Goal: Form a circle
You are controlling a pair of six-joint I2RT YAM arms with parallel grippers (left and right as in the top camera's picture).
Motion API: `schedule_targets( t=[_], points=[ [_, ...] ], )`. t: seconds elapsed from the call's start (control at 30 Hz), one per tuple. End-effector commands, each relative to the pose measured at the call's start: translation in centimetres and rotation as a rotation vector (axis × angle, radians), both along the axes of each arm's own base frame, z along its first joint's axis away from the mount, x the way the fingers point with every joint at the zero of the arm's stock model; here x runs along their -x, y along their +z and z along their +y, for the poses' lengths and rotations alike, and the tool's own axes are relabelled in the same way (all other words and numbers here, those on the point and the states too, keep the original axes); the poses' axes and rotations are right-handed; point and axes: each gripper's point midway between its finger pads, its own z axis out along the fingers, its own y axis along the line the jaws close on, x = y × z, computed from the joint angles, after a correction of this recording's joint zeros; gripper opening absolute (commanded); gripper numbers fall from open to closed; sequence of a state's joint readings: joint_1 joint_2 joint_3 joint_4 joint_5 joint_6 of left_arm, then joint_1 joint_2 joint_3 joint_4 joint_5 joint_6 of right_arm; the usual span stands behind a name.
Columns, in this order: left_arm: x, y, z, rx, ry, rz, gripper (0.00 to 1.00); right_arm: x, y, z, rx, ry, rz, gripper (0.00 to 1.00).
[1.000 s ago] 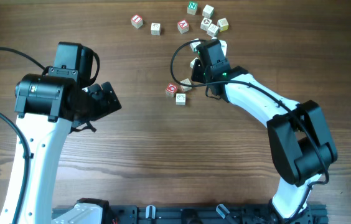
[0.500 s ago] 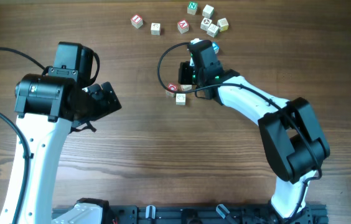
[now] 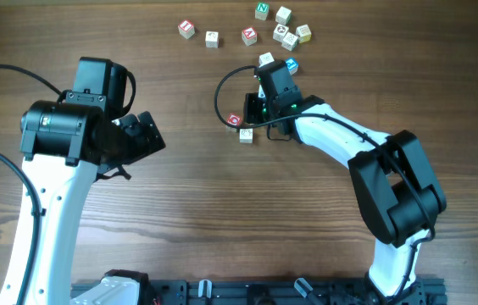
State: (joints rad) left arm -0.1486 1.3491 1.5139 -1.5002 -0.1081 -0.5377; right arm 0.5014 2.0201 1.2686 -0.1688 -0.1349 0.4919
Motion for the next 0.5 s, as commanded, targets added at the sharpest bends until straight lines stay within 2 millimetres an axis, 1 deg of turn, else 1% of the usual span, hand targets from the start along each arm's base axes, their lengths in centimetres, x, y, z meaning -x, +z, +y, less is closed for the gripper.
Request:
schedule_targets(
  t=[0.0,0.13,0.23,0.37,0.47],
  points=[
    [0.0,0.3,0.3,-0.011,0.02,-0.012,1.0,0.3,-0.4,0.8,-0.007,0.03,0.015,0.05],
    [0.0,0.3,0.3,-0.011,0.02,-0.012,1.0,0.7,-0.4,1.1,-0.002,0.039,0.023,0.05],
    [0.0,0.3,0.3,-0.011,0.02,-0.012,1.0,1.0,-0.6,0.9,0.001,0.026,0.041,0.05],
    [0.0,0.3,0.3,-0.011,0.02,-0.012,1.0,0.9,-0.5,0.9,0.0,0.028,0.037,0.04],
    [0.0,0.3,0.3,-0.011,0.02,-0.012,1.0,0.0,1.0,1.3,-0.009,0.041,-0.032,0.04]
  ],
)
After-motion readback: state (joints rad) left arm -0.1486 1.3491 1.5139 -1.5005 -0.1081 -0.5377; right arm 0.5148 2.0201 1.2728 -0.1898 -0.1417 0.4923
